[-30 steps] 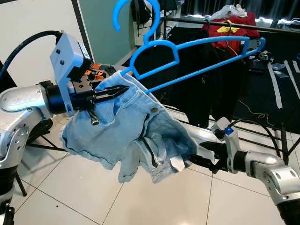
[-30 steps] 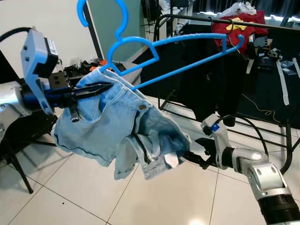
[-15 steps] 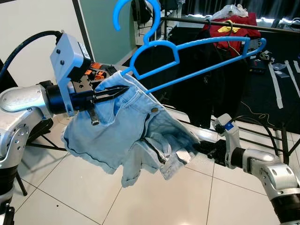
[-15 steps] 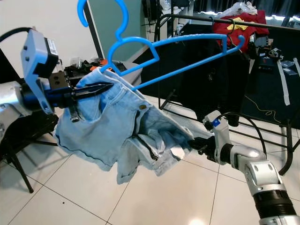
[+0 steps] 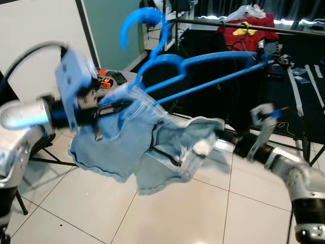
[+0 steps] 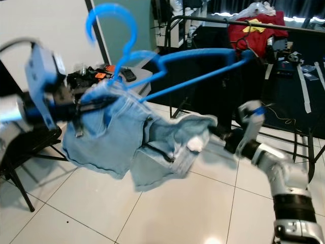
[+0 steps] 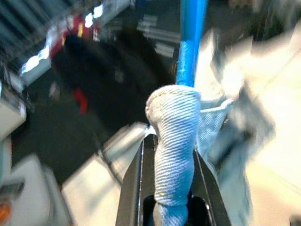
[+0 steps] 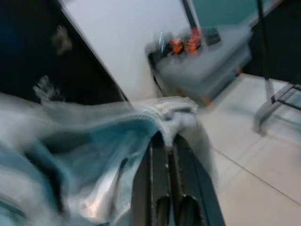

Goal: Hang hanger

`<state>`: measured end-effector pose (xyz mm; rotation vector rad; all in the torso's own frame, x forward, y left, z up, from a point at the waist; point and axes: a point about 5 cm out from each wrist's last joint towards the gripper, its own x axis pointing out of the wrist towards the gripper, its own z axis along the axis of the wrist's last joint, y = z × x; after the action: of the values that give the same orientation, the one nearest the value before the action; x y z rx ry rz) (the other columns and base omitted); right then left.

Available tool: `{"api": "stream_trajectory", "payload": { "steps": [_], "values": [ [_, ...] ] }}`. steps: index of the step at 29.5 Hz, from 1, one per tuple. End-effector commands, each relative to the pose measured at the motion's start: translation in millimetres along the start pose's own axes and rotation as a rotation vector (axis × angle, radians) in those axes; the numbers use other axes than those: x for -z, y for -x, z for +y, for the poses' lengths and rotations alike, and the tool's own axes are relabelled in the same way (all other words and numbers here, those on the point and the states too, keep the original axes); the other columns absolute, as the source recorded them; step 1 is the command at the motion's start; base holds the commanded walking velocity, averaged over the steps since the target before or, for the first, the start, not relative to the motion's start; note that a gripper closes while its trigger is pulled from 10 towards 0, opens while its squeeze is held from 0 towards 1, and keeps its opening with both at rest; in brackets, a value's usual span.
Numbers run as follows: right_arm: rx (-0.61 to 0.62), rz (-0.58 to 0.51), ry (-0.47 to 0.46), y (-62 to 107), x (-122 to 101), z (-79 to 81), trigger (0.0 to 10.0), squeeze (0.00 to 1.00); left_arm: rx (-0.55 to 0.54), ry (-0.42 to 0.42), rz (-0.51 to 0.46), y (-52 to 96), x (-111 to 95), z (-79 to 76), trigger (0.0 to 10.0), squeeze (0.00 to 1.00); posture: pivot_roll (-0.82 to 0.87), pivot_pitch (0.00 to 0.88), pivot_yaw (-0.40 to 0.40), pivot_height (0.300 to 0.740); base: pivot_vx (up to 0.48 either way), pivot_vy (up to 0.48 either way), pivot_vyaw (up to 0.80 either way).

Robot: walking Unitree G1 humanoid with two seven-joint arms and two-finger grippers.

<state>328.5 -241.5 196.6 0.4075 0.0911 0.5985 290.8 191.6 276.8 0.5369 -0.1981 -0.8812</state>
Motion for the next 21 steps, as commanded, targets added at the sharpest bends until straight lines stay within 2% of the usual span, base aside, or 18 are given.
{"api": "stream_trajectory", "payload": {
  "steps": [1,2,3,4,5,7,9,10,13,14,17,19,21],
  "values": [
    [-0.004,-0.027,-0.055,0.9,-0.8,-0.7,0.0,0.00,-0.012,-0.047,0.029,2.7,1.1,2.8,10.0,0.00,-0.07,0.053,0.056,0.740,0.000,0.000,0.00],
    [-0.012,-0.087,-0.140,-0.6,-7.3,-0.5,0.0,0.00,-0.012,-0.038,0.075,2.4,17.6,-4.2,10.0,0.00,-0.07,0.053,0.058,0.740,0.000,0.000,0.00],
    [-0.012,-0.087,-0.140,-0.6,-7.3,-0.5,0.0,0.00,-0.012,-0.038,0.075,2.4,17.6,-4.2,10.0,0.00,-0.07,0.053,0.058,0.740,0.000,0.000,0.00],
    [-0.004,-0.115,-0.206,-3.5,-10.1,-0.7,0.0,0.00,-0.020,-0.039,0.114,0.9,32.1,-12.0,10.0,0.00,-0.07,0.052,0.058,0.740,0.000,0.000,0.00],
    [-0.004,-0.115,-0.206,-3.5,-10.1,-0.7,0.0,0.00,-0.020,-0.039,0.114,0.9,32.1,-12.0,10.0,0.00,-0.07,0.052,0.058,0.740,0.000,0.000,0.00],
    [-0.007,-0.113,-0.277,-10.2,-9.9,3.4,0.0,0.00,-0.076,-0.076,0.196,-2.3,54.7,-20.8,10.0,0.00,-0.07,0.055,0.058,0.740,0.000,0.000,0.00],
    [-0.007,-0.113,-0.277,-10.2,-9.9,3.4,0.0,0.00,-0.076,-0.076,0.196,-2.3,54.7,-20.8,10.0,0.00,-0.07,0.055,0.058,0.740,0.000,0.000,0.00],
    [-0.002,-0.097,-0.288,-12.9,-7.7,5.1,0.0,0.00,-0.134,-0.101,0.225,-2.0,61.5,-18.8,10.0,0.00,-0.07,0.056,0.057,0.740,0.000,0.000,0.00],
    [0.010,-0.086,-0.300,-14.7,-5.5,5.2,0.0,0.00,-0.186,-0.111,0.234,-0.5,64.4,-15.0,10.0,0.00,-0.07,0.056,0.057,0.740,0.000,0.000,0.00],
    [0.051,-0.082,-0.319,-15.4,-3.8,1.0,0.0,0.00,-0.228,-0.114,0.225,2.1,64.6,-11.5,10.0,0.00,-0.07,0.059,0.056,0.740,0.000,0.000,0.00],
    [0.100,-0.081,-0.328,-15.2,-2.5,-4.3,0.0,0.00,-0.246,-0.115,0.214,4.5,63.7,-10.3,10.0,0.00,-0.07,0.060,0.055,0.740,0.000,0.000,0.00],
    [0.203,-0.098,-0.333,-13.7,-3.7,-15.8,0.0,0.00,-0.229,-0.101,0.156,5.3,57.3,-15.8,10.0,0.00,-0.07,0.062,0.051,0.740,0.000,0.000,0.00],
    [0.203,-0.098,-0.333,-13.7,-3.7,-15.8,0.0,0.00,-0.229,-0.101,0.156,5.3,57.3,-15.8,10.0,0.00,-0.07,0.062,0.051,0.740,0.000,0.000,0.00]
  ]
}}
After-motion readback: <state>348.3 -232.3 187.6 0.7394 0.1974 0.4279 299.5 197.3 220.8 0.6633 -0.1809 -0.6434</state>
